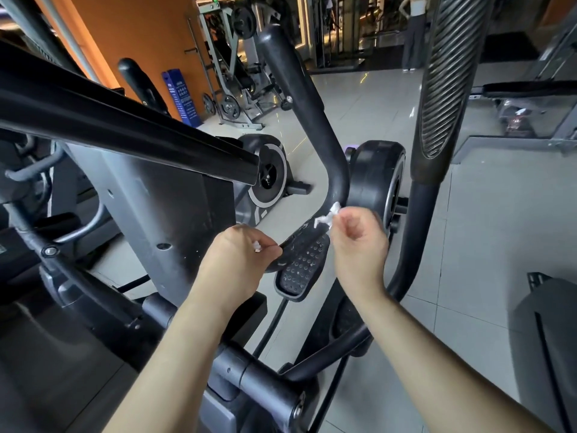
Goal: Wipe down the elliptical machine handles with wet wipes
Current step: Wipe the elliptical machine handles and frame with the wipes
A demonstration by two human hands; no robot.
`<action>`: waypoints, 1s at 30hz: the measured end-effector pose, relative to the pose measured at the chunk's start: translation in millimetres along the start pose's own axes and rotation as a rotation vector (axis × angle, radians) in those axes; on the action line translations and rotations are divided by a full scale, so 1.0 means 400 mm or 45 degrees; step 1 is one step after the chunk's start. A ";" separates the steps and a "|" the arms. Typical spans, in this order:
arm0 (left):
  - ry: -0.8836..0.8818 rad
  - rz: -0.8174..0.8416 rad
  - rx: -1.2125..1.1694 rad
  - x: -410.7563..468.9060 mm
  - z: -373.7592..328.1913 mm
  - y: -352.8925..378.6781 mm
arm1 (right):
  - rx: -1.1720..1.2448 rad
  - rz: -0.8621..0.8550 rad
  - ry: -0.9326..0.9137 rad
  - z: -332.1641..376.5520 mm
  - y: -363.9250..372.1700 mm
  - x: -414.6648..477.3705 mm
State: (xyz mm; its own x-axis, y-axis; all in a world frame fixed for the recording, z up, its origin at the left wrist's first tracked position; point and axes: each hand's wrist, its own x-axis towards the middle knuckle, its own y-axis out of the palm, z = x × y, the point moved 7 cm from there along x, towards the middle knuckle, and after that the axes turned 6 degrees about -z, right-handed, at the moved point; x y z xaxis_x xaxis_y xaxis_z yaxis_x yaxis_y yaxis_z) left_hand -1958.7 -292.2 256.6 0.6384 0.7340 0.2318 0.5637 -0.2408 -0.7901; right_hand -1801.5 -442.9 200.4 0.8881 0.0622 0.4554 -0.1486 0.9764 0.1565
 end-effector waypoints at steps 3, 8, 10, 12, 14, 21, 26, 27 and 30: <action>-0.011 -0.008 -0.001 -0.001 0.002 0.001 | 0.051 0.024 0.073 -0.013 0.014 -0.063; 0.030 -0.031 0.024 -0.004 -0.002 0.000 | 0.195 0.227 0.092 0.035 0.058 -0.188; 0.038 -0.038 0.001 -0.008 -0.002 0.000 | 0.153 0.286 0.095 0.050 0.050 -0.173; 0.004 -0.044 -0.041 -0.011 0.004 -0.001 | 0.019 0.197 0.052 0.052 0.017 -0.105; -0.014 -0.054 -0.066 -0.012 0.008 0.001 | -0.102 0.068 0.019 0.048 -0.018 -0.020; -0.015 -0.065 -0.077 -0.019 0.015 0.004 | -0.214 0.428 -0.208 0.114 0.039 -0.070; -0.011 -0.072 -0.062 -0.023 0.011 -0.001 | -0.703 0.451 -0.357 0.149 0.080 0.086; -0.007 -0.068 -0.063 -0.024 0.011 -0.001 | -0.818 0.538 -0.360 0.148 0.096 0.088; 0.002 -0.057 -0.076 -0.026 0.013 0.000 | -0.894 0.749 -0.302 0.150 0.123 0.041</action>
State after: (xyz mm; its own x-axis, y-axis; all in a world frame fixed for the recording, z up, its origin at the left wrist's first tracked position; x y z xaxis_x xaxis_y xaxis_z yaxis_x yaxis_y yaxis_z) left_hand -1968.3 -296.6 251.3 0.6124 0.7441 0.2670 0.6219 -0.2450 -0.7437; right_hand -1820.4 -406.4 268.3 0.6308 0.6160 0.4719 -0.1799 0.7076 -0.6833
